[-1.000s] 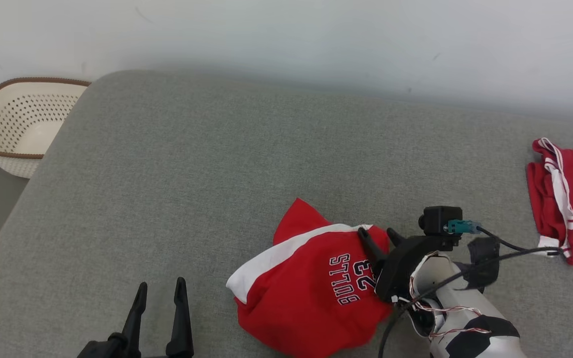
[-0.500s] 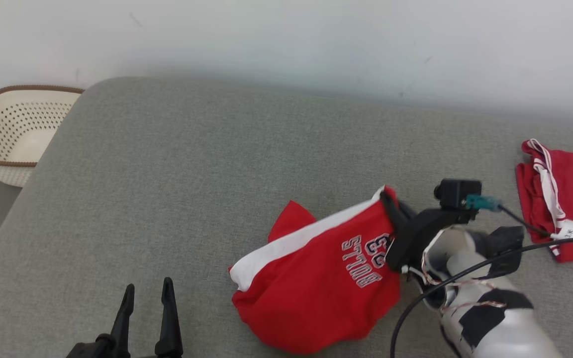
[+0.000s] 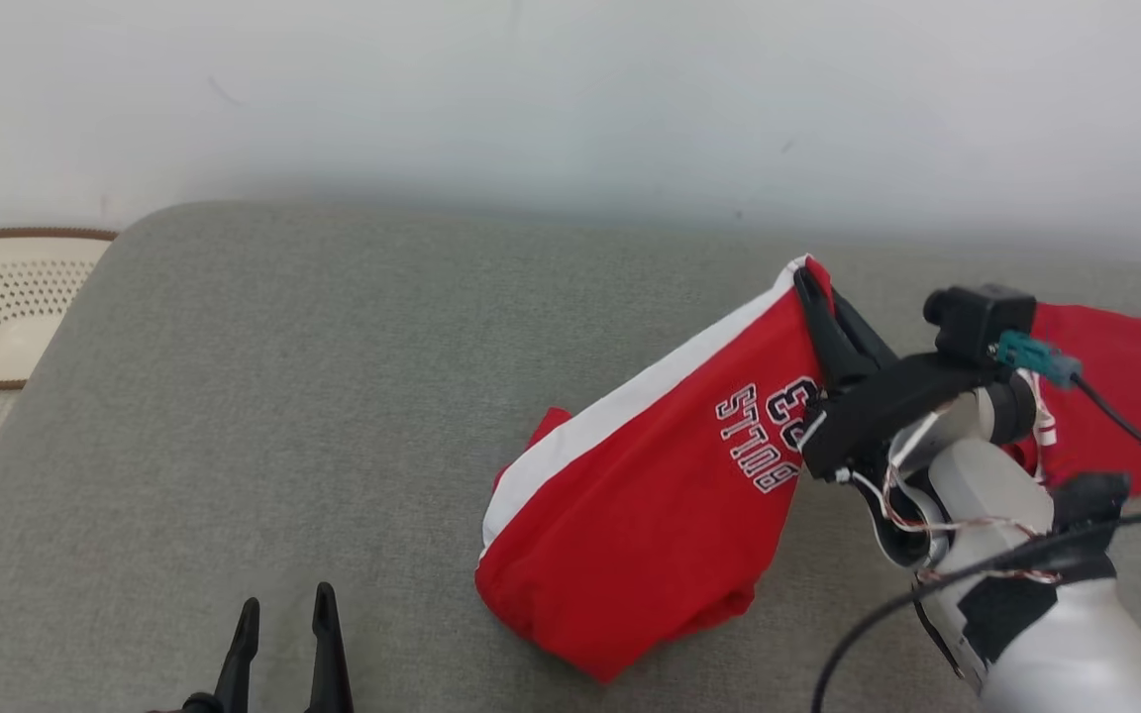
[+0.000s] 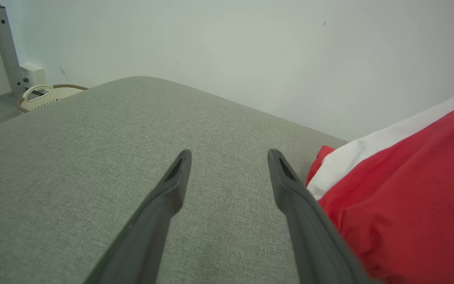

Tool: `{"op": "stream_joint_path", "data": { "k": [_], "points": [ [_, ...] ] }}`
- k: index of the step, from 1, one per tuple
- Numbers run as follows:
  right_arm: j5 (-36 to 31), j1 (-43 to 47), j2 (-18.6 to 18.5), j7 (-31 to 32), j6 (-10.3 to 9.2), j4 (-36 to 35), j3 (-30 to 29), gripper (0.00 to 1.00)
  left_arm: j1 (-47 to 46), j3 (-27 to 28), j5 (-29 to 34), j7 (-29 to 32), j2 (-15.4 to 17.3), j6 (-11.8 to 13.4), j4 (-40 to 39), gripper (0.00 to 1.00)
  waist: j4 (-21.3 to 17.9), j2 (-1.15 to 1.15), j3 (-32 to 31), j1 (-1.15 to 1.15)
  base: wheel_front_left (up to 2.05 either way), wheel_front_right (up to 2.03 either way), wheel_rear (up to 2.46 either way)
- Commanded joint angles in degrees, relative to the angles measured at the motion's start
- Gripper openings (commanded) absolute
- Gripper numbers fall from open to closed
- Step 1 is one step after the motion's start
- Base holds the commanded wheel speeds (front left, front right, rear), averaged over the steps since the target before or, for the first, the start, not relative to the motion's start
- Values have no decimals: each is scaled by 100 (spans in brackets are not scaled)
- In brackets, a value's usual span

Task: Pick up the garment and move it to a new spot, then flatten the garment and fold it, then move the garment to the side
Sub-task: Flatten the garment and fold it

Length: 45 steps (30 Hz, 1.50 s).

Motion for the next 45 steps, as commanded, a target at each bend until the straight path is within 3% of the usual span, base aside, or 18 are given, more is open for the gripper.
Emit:
{"op": "stream_joint_path", "data": {
  "k": [1,10,15,22,29,30,31,32,45],
  "points": [
    [35,211,-95,-42,1,-154,30,0,88,8,-33,-26,0,9,29,100,-110,0,-91,1,0,0,0],
    [177,1741,-615,60,1,-1821,-119,0,279,37,-24,-26,0,-4,70,100,-418,0,-280,1,0,0,0],
    [58,2551,-726,235,1,-2501,-404,0,320,52,-28,-26,-1,-4,78,100,-553,0,-311,1,0,0,0],
    [-218,3715,-599,593,1,-3169,-790,0,322,-8,-68,-26,0,-21,133,100,-729,0,-316,1,0,0,0],
    [-479,4480,-290,556,1,-3132,-1186,0,268,-92,-104,-26,0,-18,193,100,-731,0,-303,1,0,0,0],
    [-514,4521,-249,556,1,-3112,-1249,10,266,-100,-108,-26,1,-20,202,100,-729,0,-300,1,0,0,0],
    [-541,4548,-207,541,1,-3103,-1310,45,263,-107,-108,-26,1,-24,211,100,-727,0,-296,1,0,0,0],
    [-570,4578,-168,525,1,-3109,-1360,100,257,-109,-109,-26,0,-27,219,100,-725,0,-293,1,0,0,0],
    [-618,4756,167,341,1,-3543,-2008,100,232,-84,-98,-26,-1,-14,215,100,-672,0,-279,1,0,0,0]
  ]
}}
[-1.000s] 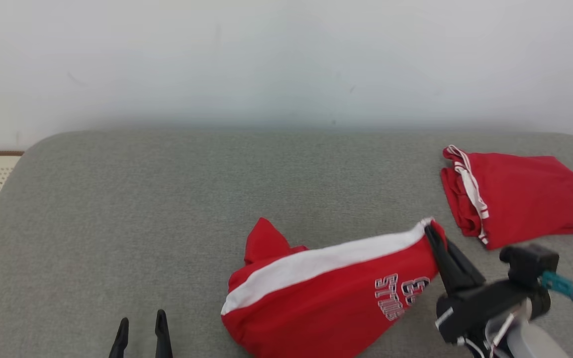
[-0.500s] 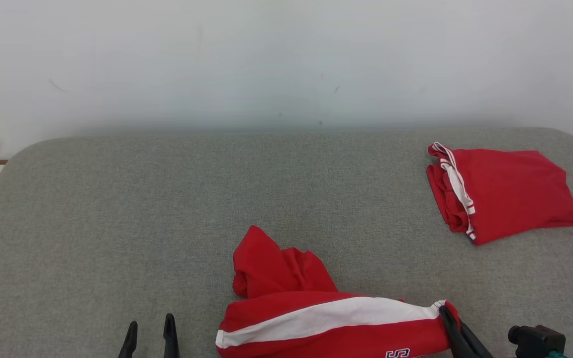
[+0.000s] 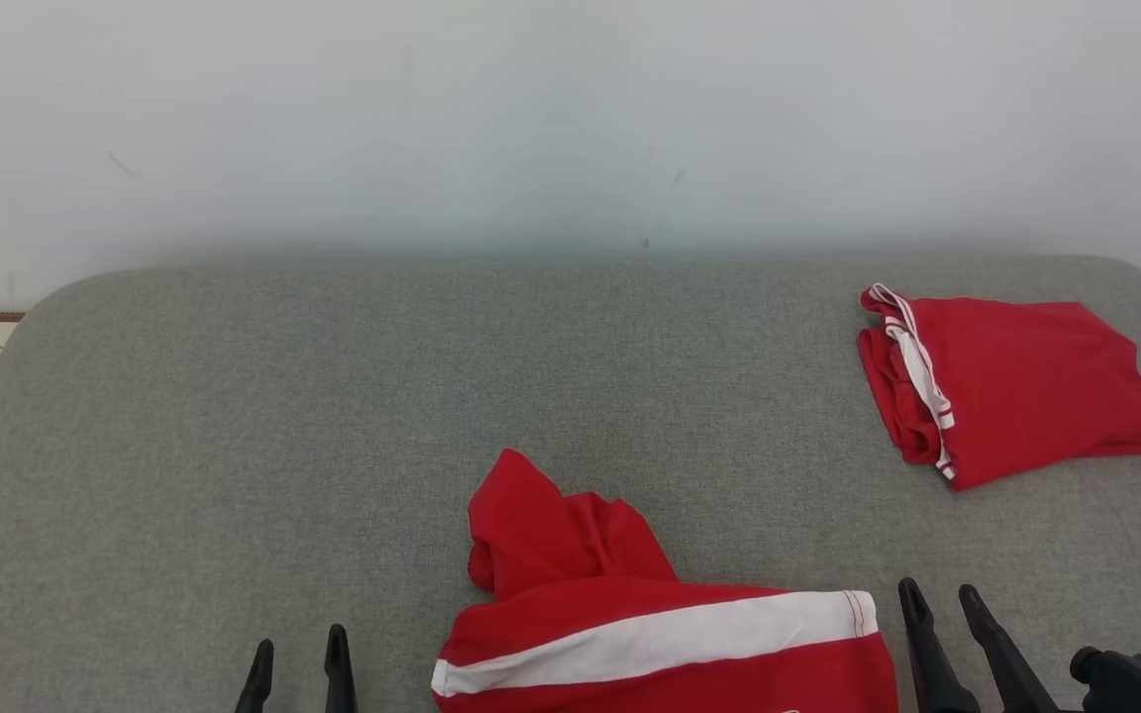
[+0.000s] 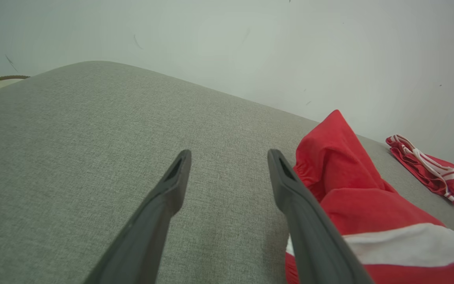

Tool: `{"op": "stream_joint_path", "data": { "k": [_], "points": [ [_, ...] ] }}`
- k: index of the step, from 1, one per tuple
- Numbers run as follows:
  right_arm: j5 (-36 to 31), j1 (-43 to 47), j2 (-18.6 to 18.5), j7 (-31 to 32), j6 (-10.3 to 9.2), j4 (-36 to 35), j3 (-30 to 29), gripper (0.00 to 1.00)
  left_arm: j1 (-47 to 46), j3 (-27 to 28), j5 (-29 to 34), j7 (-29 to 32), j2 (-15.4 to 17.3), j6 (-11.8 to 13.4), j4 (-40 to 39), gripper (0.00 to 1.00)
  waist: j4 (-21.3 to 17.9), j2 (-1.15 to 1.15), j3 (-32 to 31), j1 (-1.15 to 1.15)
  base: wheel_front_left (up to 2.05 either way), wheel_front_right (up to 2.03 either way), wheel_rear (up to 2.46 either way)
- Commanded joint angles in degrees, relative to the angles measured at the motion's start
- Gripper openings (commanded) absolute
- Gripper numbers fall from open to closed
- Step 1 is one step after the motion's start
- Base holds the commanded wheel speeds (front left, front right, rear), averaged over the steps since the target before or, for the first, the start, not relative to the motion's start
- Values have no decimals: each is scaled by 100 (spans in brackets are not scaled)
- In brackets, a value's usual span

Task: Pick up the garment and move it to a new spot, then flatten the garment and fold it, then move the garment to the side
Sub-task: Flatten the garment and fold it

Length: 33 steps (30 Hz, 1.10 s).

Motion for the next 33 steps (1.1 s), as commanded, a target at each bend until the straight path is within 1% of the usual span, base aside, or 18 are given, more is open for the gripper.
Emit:
{"op": "stream_joint_path", "data": {
  "k": [1,8,11,16,21,26,30,32,33],
  "points": [
    [-47,21,43,6,1,-37,-30,100,-12,4,-28,-26,2,-14,3,100,-3,0,7,0,0,0,0],
    [-150,-53,129,50,1,-63,-55,100,-307,-108,127,-26,17,-165,105,100,-52,0,47,0,0,0,0],
    [-211,-129,166,59,1,-40,-4,100,-605,-221,191,64,74,-278,237,100,-125,0,78,0,0,0,0],
    [-273,-237,223,21,1,52,103,100,-1110,-445,235,502,111,-415,475,100,-319,0,141,0,0,0,0],
    [-267,-332,266,-62,1,156,158,100,-1519,-621,266,914,113,-455,743,100,-558,0,232,0,0,0,0],
    [-231,-376,282,-144,1,267,186,100,-1719,-772,190,1317,105,-521,1101,100,-770,0,310,0,0,0,0],
    [-198,-462,271,-193,1,323,204,100,-1837,-859,81,1520,90,-567,1326,100,-883,0,383,0,0,0,0],
    [-189,-489,271,-214,1,357,223,100,-1911,-920,21,1653,87,-639,1434,100,-923,0,414,0,0,0,0],
    [-184,-490,270,-229,1,372,230,100,-1946,-937,-13,1714,84,-669,1494,98,-939,0,425,0,0,0,0]
  ]
}}
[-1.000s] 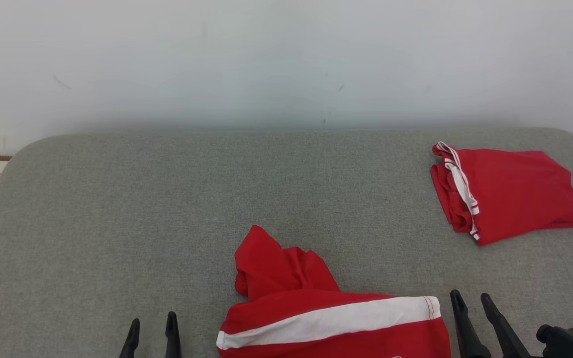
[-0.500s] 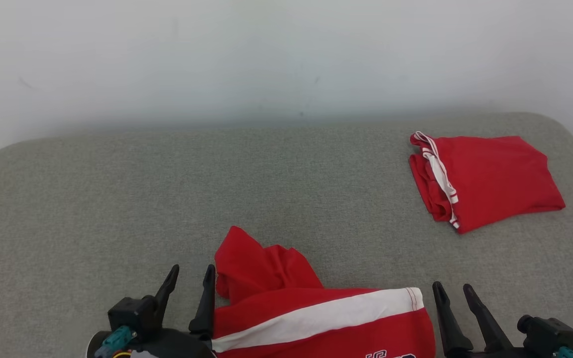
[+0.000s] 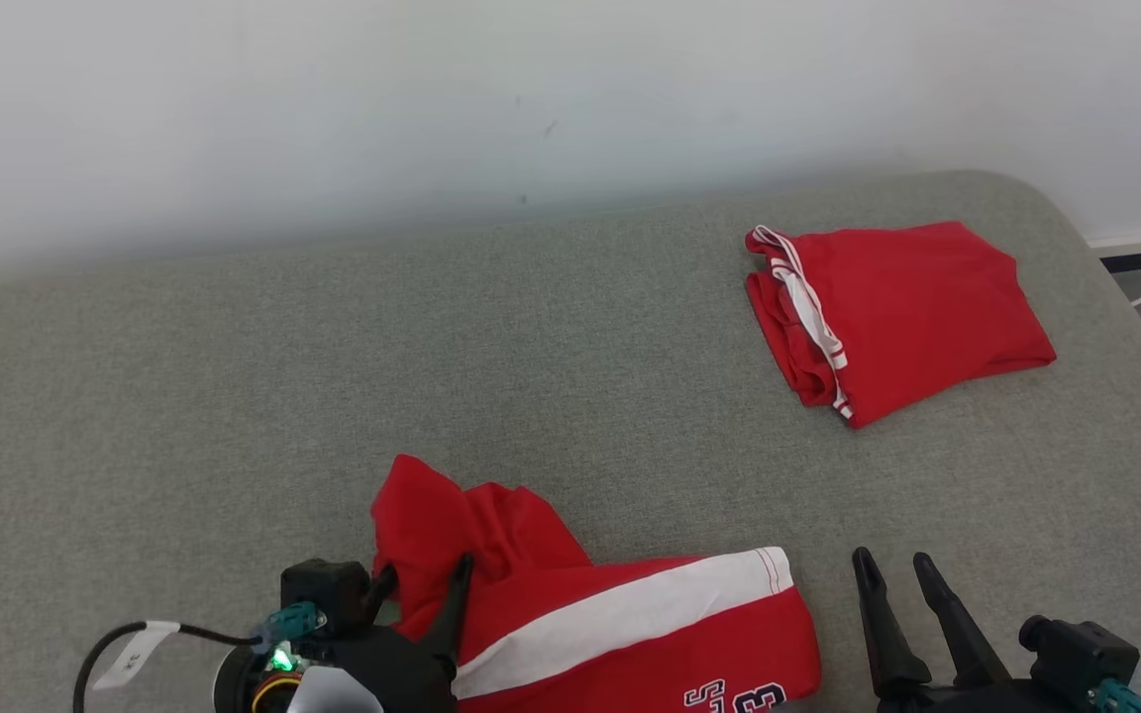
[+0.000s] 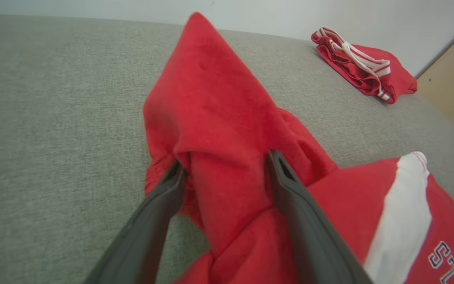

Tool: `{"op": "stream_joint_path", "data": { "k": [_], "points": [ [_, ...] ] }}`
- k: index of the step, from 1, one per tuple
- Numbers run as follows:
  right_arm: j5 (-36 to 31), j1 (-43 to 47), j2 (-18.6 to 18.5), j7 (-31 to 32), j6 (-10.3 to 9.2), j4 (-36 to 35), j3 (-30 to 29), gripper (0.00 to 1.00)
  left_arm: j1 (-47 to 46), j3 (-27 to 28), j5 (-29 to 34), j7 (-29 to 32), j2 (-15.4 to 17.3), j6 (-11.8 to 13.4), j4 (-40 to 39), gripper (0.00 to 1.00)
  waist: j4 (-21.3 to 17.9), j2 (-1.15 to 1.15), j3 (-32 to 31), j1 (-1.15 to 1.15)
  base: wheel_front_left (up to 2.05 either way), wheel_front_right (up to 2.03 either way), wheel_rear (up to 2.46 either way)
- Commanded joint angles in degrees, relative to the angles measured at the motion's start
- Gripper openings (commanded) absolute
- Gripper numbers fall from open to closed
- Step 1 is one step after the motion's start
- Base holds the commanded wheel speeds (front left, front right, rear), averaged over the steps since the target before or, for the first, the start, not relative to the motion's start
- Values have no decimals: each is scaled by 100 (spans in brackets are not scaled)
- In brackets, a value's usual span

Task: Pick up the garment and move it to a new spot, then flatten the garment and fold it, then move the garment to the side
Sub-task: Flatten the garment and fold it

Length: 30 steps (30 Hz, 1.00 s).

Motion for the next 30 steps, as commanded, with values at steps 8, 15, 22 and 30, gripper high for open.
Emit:
{"op": "stream_joint_path", "data": {
  "k": [8,15,22,30],
  "points": [
    [30,-128,-19,-92,1,106,6,100,-583,-136,35,19,121,-199,29,0,-37,0,38,-1,0,0,0],
    [20,-261,-44,-110,1,147,80,100,-1360,-138,36,211,295,-434,34,0,-46,0,-46,-1,0,0,0],
    [30,-390,-17,-163,1,232,201,100,-1923,-63,-84,280,379,-568,285,0,-185,0,-79,-1,0,0,0],
    [28,-444,27,-301,1,372,252,100,-2369,73,-152,-61,364,-559,648,0,-404,0,-92,-1,0,0,0]
  ]
}}
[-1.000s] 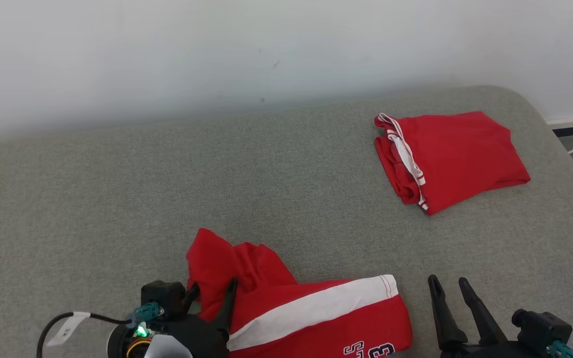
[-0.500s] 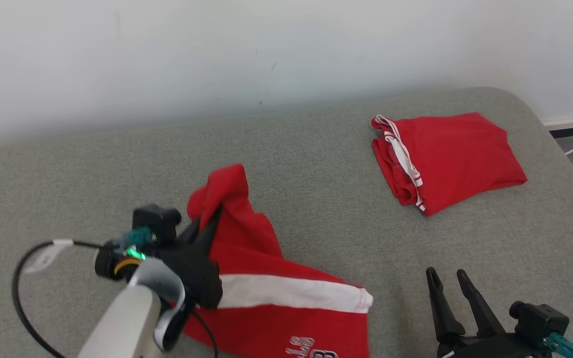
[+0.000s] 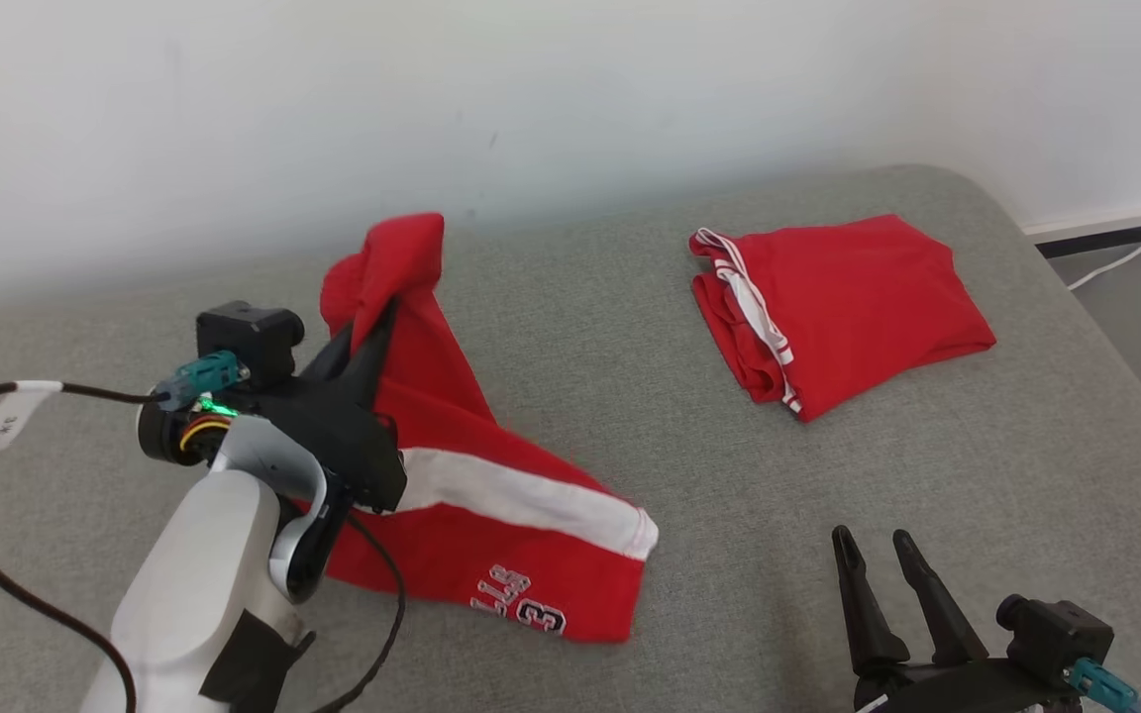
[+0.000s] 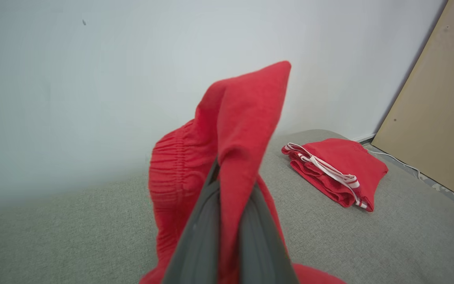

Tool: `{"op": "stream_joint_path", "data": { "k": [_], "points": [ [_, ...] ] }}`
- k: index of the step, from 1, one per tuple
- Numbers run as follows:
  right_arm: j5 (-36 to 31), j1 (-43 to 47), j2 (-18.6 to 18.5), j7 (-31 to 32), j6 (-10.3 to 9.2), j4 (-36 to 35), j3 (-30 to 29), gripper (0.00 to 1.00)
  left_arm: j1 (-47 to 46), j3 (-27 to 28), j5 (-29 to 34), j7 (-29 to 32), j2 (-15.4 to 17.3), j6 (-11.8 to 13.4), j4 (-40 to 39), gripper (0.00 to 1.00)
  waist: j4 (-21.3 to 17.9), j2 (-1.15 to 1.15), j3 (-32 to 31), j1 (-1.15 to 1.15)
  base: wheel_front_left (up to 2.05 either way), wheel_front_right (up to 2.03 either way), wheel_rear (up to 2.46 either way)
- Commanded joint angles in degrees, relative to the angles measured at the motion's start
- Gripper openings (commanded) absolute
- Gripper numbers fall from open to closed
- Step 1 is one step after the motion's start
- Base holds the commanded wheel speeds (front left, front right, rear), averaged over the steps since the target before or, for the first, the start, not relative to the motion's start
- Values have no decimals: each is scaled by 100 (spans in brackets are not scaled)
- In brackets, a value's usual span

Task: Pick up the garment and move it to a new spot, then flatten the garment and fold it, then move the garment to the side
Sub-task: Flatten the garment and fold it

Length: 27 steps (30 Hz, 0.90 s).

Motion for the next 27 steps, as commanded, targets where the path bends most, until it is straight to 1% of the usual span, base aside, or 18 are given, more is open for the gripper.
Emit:
{"op": "stream_joint_path", "data": {
  "k": [1,4,7,8,9,10,11,17,18,22,27],
  "points": [
    [-7,-33,6,-38,1,27,5,100,-81,31,-17,-117,9,13,28,0,-42,0,-15,0,0,0,0],
    [-18,-11,5,-72,1,55,-1,100,-142,51,-24,-254,6,29,136,0,-56,0,-26,0,0,0,0],
    [-32,1,23,-69,1,87,17,100,-2,6,-37,-293,15,11,339,0,-36,0,-28,0,0,0,0],
    [-31,-4,27,-60,1,94,31,100,54,-14,-27,-316,26,10,399,6,-23,0,-24,0,0,0,0],
    [-35,-12,27,-56,1,102,33,100,90,-40,-4,-348,35,9,476,30,-4,0,-16,0,0,0,0],
    [-35,-22,31,-54,1,112,36,100,124,-49,7,-402,36,2,535,85,16,0,-12,0,0,0,0],
    [-33,-27,32,-55,1,120,38,100,154,-52,6,-468,31,16,588,100,45,0,-8,0,0,0,0],
    [-44,-26,33,-55,1,146,17,100,437,-90,-8,-834,-29,78,753,100,227,0,22,0,0,0,0],
    [-45,-8,26,-62,1,144,-8,100,512,-76,-50,-940,-61,94,751,100,304,0,37,0,0,0,0],
    [-48,47,25,-61,1,141,-59,100,700,-107,-68,-1070,-92,156,726,100,443,0,35,0,0,0,0],
    [-65,165,55,-59,1,91,-129,100,989,-107,-123,-1231,-129,264,455,100,597,0,52,0,0,0,0]
  ]
}}
